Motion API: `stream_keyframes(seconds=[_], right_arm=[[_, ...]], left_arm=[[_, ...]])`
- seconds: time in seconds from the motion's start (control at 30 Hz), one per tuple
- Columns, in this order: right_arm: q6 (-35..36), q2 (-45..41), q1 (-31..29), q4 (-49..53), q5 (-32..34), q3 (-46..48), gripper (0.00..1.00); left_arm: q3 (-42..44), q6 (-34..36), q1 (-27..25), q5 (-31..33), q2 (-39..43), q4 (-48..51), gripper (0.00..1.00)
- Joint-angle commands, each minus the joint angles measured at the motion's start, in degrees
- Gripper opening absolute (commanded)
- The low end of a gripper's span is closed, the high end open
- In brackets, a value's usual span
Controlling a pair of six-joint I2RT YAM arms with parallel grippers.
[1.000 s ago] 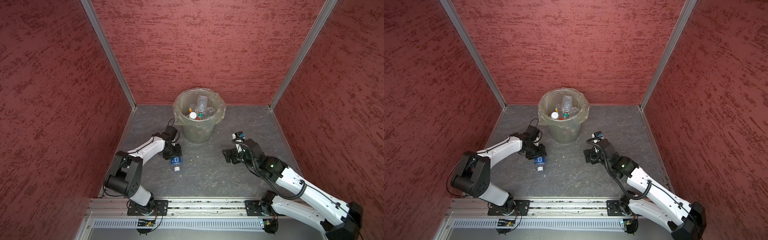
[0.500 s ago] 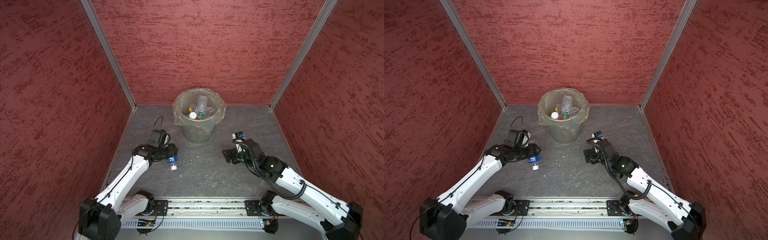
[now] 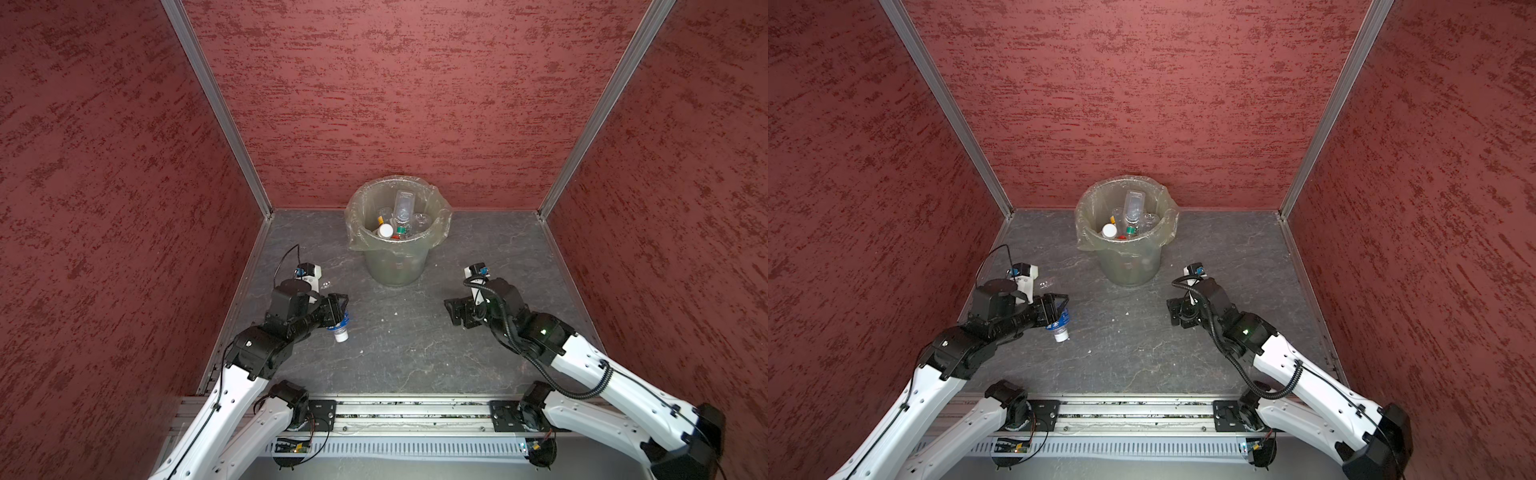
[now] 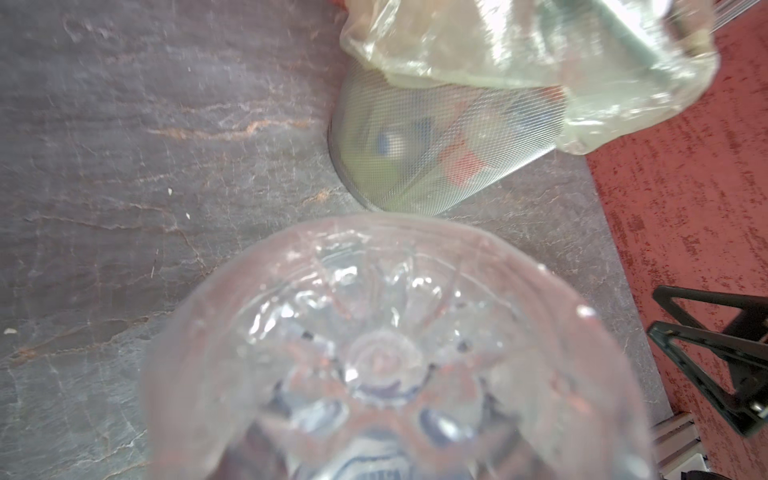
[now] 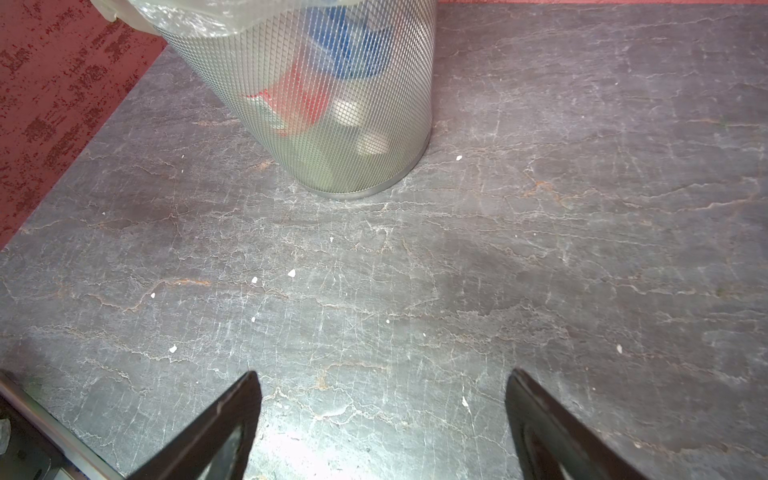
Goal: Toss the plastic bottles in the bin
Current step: 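Lift the blue-labeled bottle with the left gripper over the wastebasket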
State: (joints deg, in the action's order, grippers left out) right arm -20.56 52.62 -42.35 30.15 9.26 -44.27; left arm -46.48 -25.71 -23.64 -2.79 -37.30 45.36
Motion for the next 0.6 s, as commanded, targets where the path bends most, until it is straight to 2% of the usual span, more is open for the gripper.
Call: stream_keyframes(seconds=[0.0, 0.2, 0.3, 0.43, 0.57], right_arm=[[0.07, 0.45, -0.42, -1.50, -0.29, 0.48, 0.93], [0.32, 1.52, -0.38, -1.77, -0.54, 0.11, 0.93], [0.33, 1.70, -0.37, -1.68, -0.54, 0.00, 0.93], [0.34, 1.61, -0.37, -1.50, -0.44, -0.06, 0.93], [0.21, 1.13, -0.37, -1.32, -0.10, 0.05, 0.93]], left_arm=[[-0.99, -0.03, -1.83, 4.49, 2.78, 1.48, 0.33], [-2.78, -0.30, -5.20, 9.95, 10.04, 2.22, 0.33], [-4.89, 0.33, -5.53, 11.62, 11.18, 3.01, 0.33], [-8.45, 1.61, -5.58, 11.51, 9.64, 2.00, 0.33], [-13.16, 3.74, -5.59, 9.17, 3.04, -2.37, 0.33]])
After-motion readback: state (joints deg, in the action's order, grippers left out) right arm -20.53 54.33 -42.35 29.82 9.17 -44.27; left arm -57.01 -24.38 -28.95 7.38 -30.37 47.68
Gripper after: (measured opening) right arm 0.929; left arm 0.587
